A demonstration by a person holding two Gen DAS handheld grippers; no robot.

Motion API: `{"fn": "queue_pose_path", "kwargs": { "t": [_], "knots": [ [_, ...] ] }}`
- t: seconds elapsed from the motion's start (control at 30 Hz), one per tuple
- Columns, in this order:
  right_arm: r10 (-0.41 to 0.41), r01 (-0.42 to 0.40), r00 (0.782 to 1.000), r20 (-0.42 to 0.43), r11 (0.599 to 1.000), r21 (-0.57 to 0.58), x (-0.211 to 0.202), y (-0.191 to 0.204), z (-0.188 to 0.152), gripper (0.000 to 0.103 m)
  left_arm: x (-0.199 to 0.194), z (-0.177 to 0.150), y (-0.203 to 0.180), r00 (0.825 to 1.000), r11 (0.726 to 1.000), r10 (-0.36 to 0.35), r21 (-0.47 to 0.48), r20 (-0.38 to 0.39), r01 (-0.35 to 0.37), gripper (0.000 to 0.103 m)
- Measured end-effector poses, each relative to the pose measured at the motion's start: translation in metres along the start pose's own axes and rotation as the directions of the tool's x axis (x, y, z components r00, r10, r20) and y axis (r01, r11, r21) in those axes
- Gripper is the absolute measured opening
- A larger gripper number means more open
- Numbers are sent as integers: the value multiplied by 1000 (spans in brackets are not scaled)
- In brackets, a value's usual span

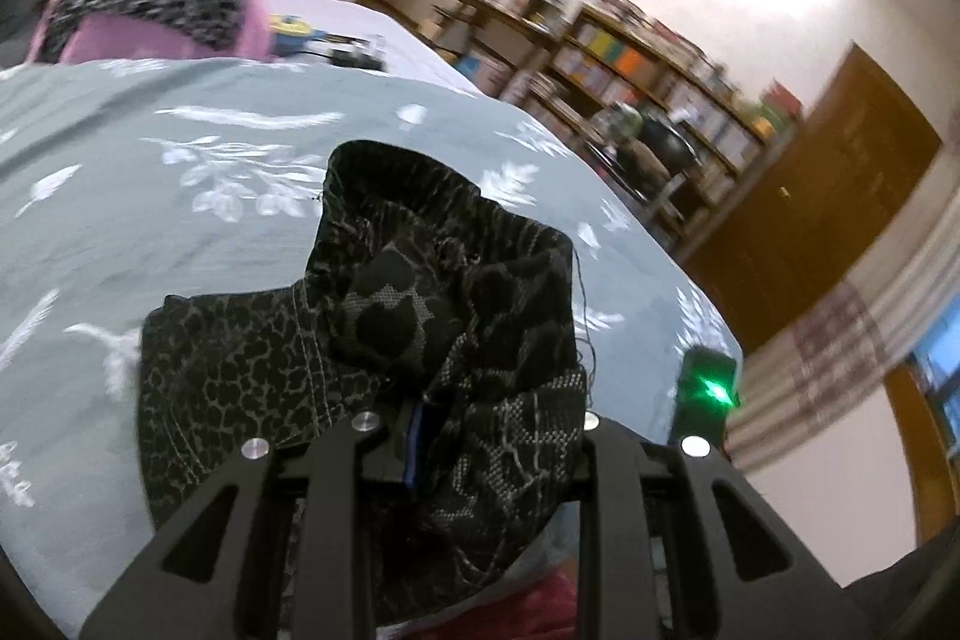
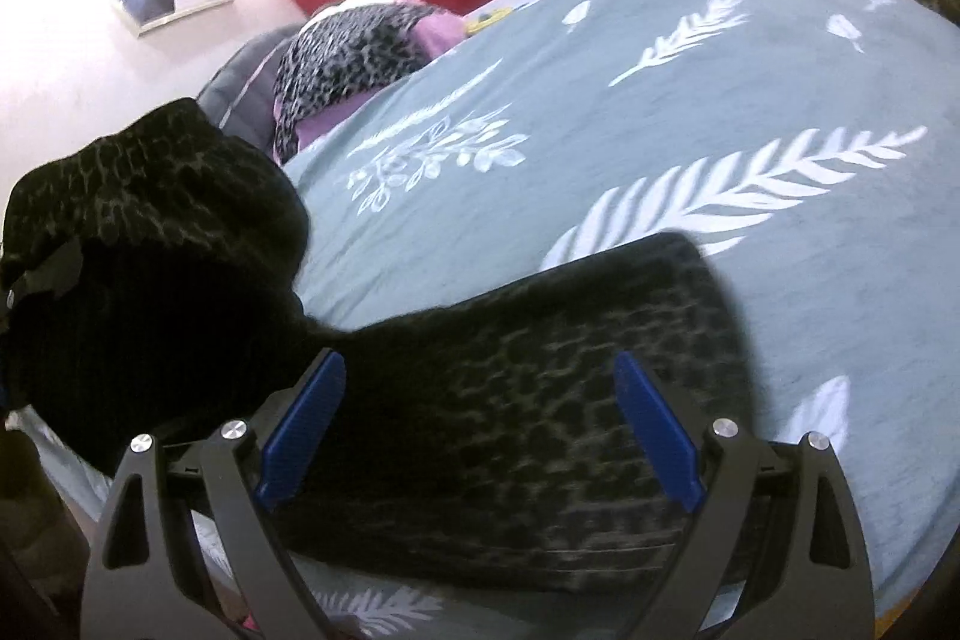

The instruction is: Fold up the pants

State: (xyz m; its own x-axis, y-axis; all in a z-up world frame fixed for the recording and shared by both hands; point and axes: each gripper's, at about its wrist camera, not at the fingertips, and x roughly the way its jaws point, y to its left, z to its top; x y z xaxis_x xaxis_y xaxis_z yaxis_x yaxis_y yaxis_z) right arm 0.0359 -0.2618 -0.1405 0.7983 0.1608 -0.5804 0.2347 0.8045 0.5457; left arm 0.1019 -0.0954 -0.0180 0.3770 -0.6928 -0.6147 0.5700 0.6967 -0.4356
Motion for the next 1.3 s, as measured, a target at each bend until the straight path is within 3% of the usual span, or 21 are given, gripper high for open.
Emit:
{"fn": "queue_pose_path", "kwargs": {
  "t": [0.13, 0.23, 0.43, 0.5, 0.57, 0.6, 0.7, 0.77, 1.0, 1.23, 1.3],
  "knots": [
    [-47, 44, 998, 50, 998, 55, -16, -26, 10, 92, 37, -3, -37, 996, 996, -40, 80, -74, 45, 25],
    [-72, 66, 994, 79, 995, 75, -26, -40, 14, 92, 67, -11, -56, 991, 990, -27, 134, -133, 45, 25],
    [-101, 88, 989, 105, 988, 129, -41, -67, 16, 92, 113, -27, -53, 970, 993, -28, 102, -241, 54, 32],
    [-101, 87, 990, 99, 987, 138, -39, -71, 15, 92, 123, -30, -49, 964, 994, -28, 90, -264, 54, 41],
    [-98, 84, 991, 96, 987, 139, -39, -72, 14, 92, 127, -35, -44, 960, 995, -39, 73, -278, 61, 60],
    [-96, 82, 991, 96, 987, 137, -39, -72, 13, 92, 125, -37, -42, 958, 995, -59, 61, -282, 80, 65],
    [-94, 79, 990, 104, 987, 138, -41, -72, 14, 92, 123, -38, -42, 955, 993, -83, 54, -284, 102, 80],
    [-94, 79, 989, 111, 987, 136, -44, -72, 15, 92, 115, -39, -39, 958, 993, -91, 49, -271, 108, 83],
    [-54, 38, 993, 108, 989, 146, -55, -68, 13, 92, 83, -36, -4, 976, 998, -63, -35, -208, 57, 83],
    [116, -124, 990, 76, 985, 117, -57, -43, 5, 92, 51, -35, 51, 989, 988, 35, -146, -146, -56, 83],
    [133, -137, 990, 41, 985, 107, -50, -36, 2, 92, 45, -34, 62, 990, 982, 46, -177, -136, -70, 83]
  ]
}}
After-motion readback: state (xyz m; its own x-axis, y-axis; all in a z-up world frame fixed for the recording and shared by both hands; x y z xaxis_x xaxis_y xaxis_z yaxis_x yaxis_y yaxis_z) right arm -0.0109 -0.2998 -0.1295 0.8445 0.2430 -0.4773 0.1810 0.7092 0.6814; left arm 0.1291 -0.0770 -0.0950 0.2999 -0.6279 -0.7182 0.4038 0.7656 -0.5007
